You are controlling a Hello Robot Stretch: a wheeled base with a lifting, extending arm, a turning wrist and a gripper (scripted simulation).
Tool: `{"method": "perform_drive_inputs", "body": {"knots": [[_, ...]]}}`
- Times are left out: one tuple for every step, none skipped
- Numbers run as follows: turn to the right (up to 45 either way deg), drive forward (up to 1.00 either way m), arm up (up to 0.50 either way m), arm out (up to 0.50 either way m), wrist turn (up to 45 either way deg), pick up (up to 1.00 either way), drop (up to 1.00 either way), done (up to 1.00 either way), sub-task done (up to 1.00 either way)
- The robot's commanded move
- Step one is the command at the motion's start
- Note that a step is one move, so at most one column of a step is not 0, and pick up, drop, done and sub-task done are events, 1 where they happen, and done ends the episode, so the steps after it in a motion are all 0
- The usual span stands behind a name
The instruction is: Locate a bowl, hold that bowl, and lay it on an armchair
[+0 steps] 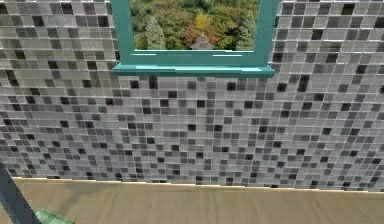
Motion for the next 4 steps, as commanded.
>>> {"method": "perform_drive_inputs", "body": {"knots": [[0.0, 0.05, 0.00, 0.00, 0.0, 0.00, 0.00, 0.00, 0.00], [-45.0, 0.00, 0.00, 0.00, 0.0, 0.00, 0.00, 0.00, 0.00], [-33.0, 0.00, 0.00, 0.00, 0.0, 0.00, 0.00, 0.00, 0.00], [0.0, 0.75, 0.00, 0.00, 0.0, 0.00, 0.00, 0.00, 0.00]]}}
